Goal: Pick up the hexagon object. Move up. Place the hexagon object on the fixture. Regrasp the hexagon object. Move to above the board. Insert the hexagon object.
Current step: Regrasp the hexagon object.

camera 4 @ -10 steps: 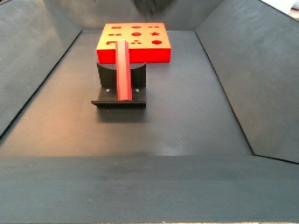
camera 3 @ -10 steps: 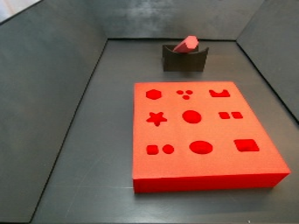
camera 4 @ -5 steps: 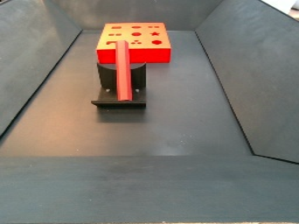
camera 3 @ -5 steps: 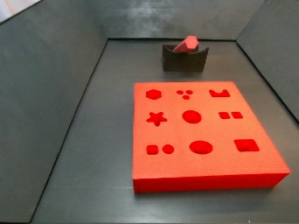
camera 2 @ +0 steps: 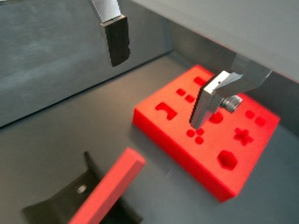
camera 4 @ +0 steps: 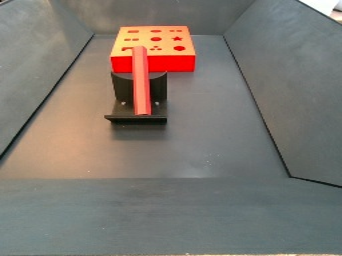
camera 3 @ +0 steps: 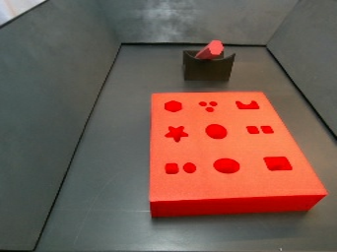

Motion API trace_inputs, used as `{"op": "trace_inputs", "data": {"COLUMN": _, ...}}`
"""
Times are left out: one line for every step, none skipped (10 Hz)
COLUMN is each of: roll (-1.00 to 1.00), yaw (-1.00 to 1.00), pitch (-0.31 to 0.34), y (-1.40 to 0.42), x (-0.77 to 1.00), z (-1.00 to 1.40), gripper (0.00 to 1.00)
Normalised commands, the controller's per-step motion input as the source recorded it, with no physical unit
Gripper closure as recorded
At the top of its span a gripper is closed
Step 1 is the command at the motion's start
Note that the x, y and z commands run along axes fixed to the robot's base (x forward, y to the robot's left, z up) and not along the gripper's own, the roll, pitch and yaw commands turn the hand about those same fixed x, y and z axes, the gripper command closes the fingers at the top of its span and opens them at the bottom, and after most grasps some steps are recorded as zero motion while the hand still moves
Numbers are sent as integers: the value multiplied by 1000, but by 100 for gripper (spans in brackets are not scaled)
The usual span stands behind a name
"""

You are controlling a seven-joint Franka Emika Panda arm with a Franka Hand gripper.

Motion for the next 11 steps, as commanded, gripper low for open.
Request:
{"op": "trace_inputs", "data": {"roll": 1000, "yaw": 13, "pitch": 41, "y": -20, "x": 3, "z": 10, "gripper": 0}}
{"op": "trace_inputs", "data": {"roll": 1000, "yaw": 14, "pitch": 40, "y": -19, "x": 7, "z": 11, "gripper": 0}}
{"op": "trace_inputs", "data": {"roll": 1000, "yaw": 16, "pitch": 43, "y": -18, "x": 10, "z": 12, "gripper": 0}}
{"op": "trace_inputs", "data": {"roll": 1000, "yaw": 19, "pitch": 51, "y": -18, "x": 11, "z": 10, "gripper": 0}}
{"op": "trace_inputs", "data": {"roll": 1000, "yaw": 21, "pitch": 60, "y": -23, "x": 17, "z": 10, "gripper": 0}}
{"op": "trace_inputs", "data": {"roll": 1000, "yaw": 24, "pitch": 66, "y": -22, "x": 25, "z": 11, "gripper": 0}}
{"op": "trace_inputs", "data": {"roll": 1000, "yaw": 29, "pitch": 79, "y": -25, "x": 45, "z": 1, "gripper": 0}}
{"op": "trace_inputs", "data": {"roll": 1000, "yaw": 34, "pitch": 92, "y": -28, "x": 58, "z": 0, "gripper": 0}}
{"op": "trace_inputs", "data": {"roll": 1000, "yaw": 44, "pitch": 114, "y": -31, "x": 74, "z": 6, "gripper": 0}}
{"op": "trace_inputs", "data": {"roll": 1000, "yaw": 49, "pitch": 126, "y": -34, "x": 79, "z": 4, "gripper": 0}}
{"op": "trace_inputs", "data": {"roll": 1000, "yaw": 67, "pitch": 151, "y": -38, "x": 92, "z": -1, "gripper": 0}}
